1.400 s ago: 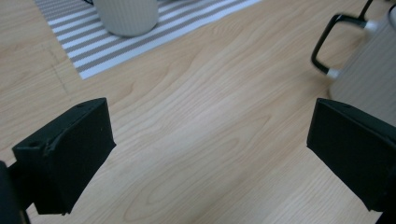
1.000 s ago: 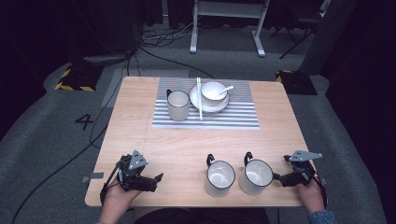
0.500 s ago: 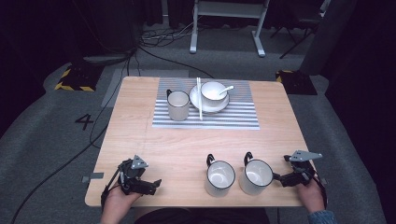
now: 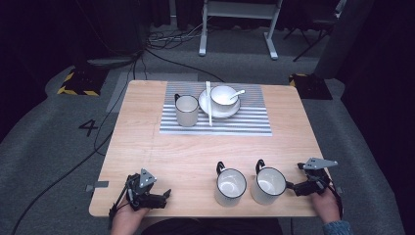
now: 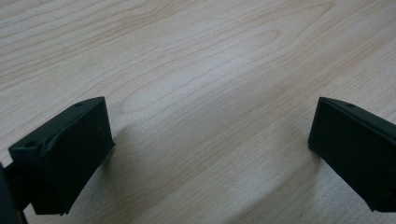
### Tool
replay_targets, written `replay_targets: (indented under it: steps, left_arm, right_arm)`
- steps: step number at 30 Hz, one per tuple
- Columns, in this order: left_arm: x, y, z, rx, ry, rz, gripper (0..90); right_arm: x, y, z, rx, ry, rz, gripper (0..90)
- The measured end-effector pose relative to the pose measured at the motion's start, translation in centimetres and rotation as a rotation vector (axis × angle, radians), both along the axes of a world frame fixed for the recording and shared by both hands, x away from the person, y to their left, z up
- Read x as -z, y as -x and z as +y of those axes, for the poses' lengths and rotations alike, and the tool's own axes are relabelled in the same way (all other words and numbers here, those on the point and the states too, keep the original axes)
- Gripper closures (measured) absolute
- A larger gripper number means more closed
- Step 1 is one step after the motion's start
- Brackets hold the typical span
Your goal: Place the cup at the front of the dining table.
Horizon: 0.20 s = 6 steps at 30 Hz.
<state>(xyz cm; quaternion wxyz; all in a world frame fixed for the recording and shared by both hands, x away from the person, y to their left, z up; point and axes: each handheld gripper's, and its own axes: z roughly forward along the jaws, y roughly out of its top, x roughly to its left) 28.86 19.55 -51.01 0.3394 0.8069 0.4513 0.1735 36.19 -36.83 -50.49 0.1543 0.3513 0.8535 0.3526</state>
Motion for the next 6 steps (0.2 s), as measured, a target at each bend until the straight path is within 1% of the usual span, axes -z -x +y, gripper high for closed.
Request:
replay_targets:
  steps: [5,6]
  left_arm:
    - [0.04,0.06,-0.02,-0.001,0.004,-0.002,0.0]
    - [0.03,0.07,-0.03,-0.001,0.004,-0.002,0.0]
  right_arm:
    - [0.0,0.0,0.0,0.0,0.0,0.0,0.1]
    - [0.03,-0.03,-0.03,-0.001,0.0,-0.006,0.1]
